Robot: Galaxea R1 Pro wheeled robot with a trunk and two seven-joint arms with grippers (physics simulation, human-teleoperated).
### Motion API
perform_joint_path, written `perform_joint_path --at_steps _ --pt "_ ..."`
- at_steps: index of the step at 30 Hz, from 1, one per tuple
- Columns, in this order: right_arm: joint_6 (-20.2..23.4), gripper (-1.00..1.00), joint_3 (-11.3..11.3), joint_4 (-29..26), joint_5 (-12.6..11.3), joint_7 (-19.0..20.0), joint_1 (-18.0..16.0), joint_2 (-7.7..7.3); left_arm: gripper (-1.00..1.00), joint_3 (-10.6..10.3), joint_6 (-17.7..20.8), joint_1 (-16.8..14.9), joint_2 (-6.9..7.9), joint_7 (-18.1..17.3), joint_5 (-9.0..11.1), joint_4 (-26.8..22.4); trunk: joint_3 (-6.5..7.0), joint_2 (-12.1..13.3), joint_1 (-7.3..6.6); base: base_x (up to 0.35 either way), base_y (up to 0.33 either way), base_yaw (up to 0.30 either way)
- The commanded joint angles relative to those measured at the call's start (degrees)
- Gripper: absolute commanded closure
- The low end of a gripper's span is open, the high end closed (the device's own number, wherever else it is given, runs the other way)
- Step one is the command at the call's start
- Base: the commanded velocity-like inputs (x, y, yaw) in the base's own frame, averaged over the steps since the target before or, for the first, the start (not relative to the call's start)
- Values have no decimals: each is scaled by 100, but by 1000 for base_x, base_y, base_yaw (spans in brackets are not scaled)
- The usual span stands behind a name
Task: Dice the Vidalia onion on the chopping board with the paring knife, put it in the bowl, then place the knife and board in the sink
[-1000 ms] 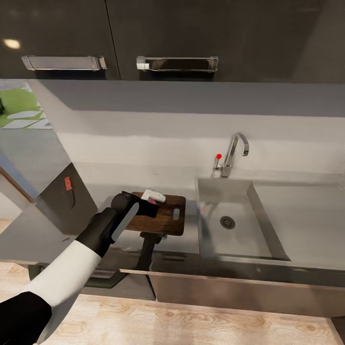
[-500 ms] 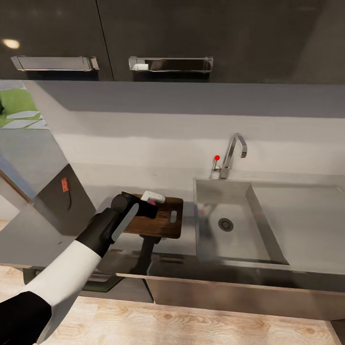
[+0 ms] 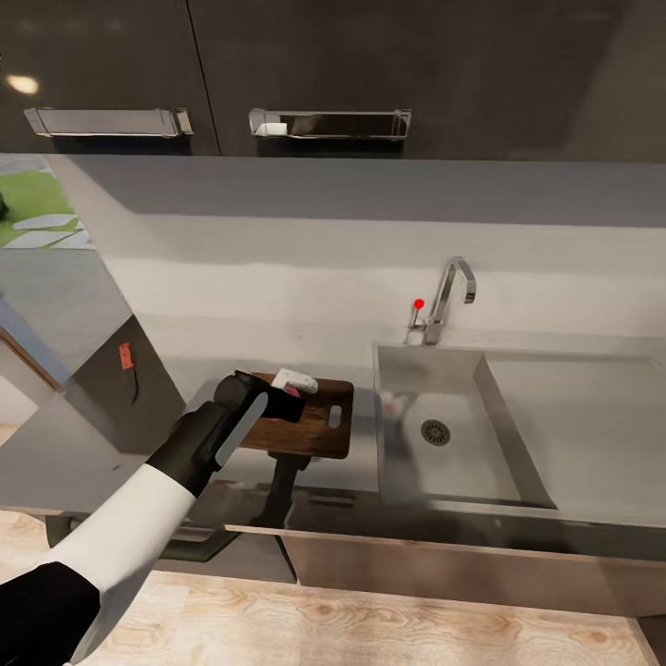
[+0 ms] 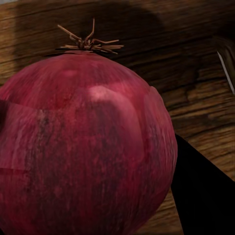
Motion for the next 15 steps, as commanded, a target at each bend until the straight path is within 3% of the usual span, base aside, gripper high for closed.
perform_joint_path --at_steps 1,15 --pt "-2 -100 -14 -7 43 -26 2 5 100 -16 19 -6 6 10 13 -5 -9 -10 4 -2 0 0" --pt "-2 -100 -14 0 43 -26 2 5 100 -16 18 -6 22 13 5 -3 -9 -10 4 0 0 0"
